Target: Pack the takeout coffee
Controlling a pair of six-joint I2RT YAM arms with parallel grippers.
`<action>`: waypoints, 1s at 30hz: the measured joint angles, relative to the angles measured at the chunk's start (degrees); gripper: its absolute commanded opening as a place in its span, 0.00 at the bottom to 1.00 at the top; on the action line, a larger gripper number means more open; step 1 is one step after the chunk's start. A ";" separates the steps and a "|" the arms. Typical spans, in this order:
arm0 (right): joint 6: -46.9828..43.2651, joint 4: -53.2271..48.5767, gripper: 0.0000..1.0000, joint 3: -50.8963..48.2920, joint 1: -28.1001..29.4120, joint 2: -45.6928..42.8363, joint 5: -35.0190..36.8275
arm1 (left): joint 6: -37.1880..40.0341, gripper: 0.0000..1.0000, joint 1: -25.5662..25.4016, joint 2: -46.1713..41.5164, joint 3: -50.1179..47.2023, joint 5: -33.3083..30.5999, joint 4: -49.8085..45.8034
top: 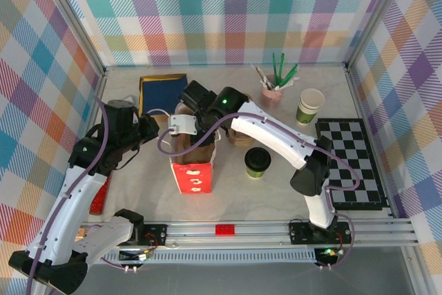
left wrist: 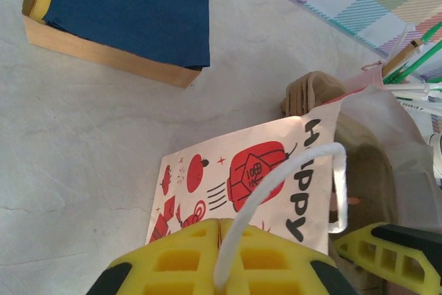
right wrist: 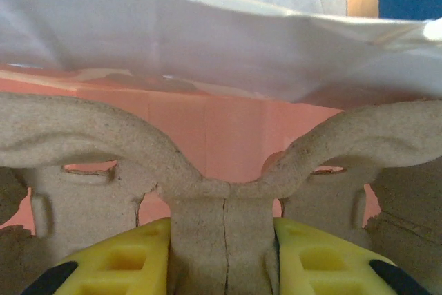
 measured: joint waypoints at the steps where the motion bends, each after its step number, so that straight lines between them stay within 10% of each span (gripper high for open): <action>1: 0.02 -0.07 0.24 -0.11 0.00 0.07 0.37 | 0.04 0.05 0.00 0.00 -0.04 -0.11 0.02; 30: 4.72 7.43 0.23 -9.90 1.09 0.90 6.25 | 0.04 0.01 0.44 -2.43 -1.09 -2.12 -0.20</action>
